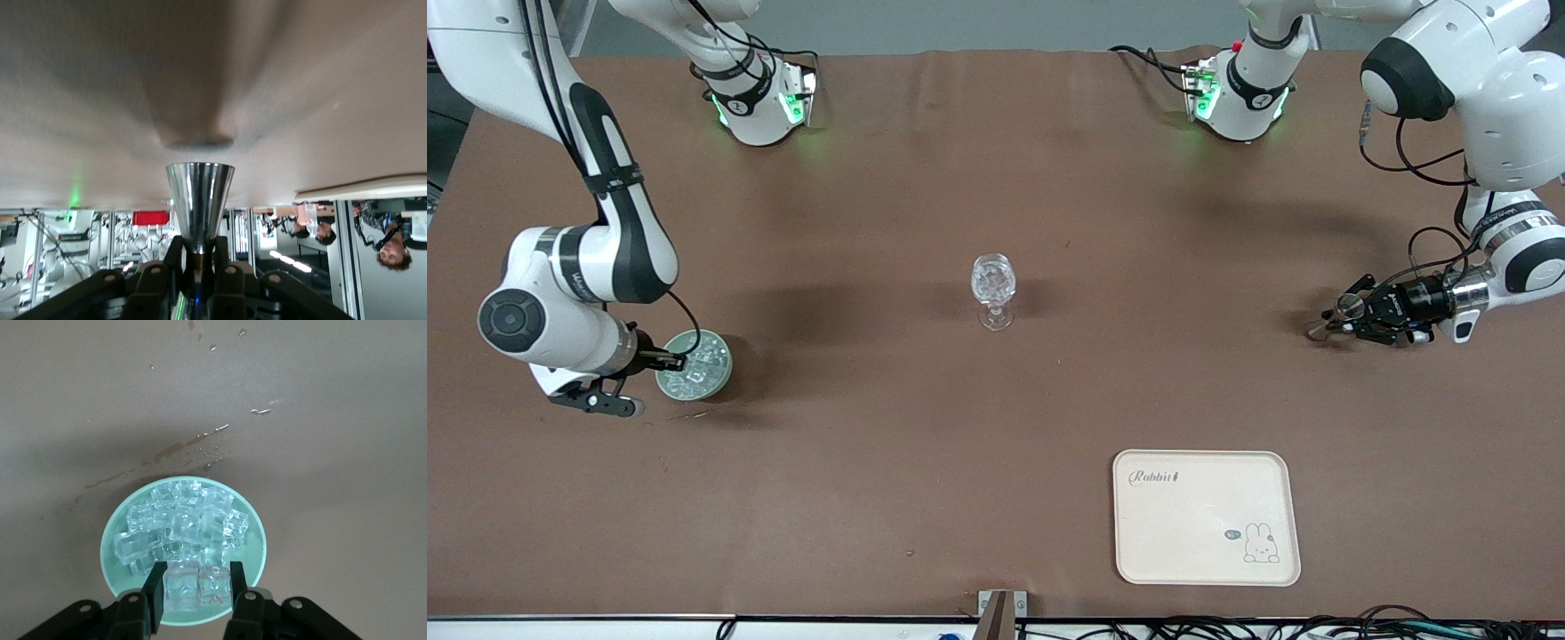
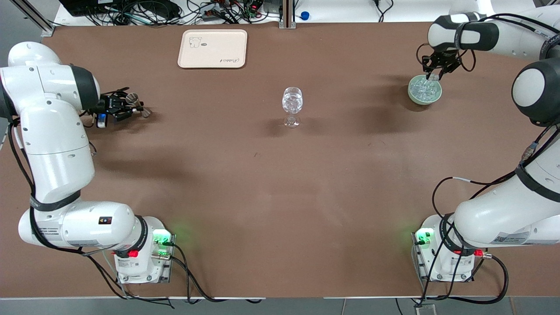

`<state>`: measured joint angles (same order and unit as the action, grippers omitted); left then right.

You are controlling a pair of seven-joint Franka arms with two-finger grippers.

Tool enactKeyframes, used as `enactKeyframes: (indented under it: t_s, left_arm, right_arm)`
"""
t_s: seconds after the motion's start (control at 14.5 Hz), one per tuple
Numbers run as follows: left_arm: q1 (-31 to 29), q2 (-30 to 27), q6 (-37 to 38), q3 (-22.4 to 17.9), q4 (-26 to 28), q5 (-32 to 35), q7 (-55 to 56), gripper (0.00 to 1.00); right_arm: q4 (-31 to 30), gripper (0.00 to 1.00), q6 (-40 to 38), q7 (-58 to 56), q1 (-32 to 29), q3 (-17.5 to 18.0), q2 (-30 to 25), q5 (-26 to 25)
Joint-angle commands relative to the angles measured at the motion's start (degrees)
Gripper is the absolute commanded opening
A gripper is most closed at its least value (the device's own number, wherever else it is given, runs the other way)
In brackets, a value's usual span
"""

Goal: Pour wine and add ice with both arms
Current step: 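Pinch ice cubes with the right gripper while the left gripper lifts the jigger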

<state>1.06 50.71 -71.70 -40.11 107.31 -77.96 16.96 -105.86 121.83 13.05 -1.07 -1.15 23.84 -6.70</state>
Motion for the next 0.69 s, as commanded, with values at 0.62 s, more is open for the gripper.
enactKeyframes:
  t_s: [0.62]
  left_arm:
    - [4.56,-9.13,11.05,-0.23,1.76,-0.26,2.37,0.0]
  right_arm:
    - [19.08,0.0,-23.18,-2.06,-0.25,0.0,-11.45,6.61]
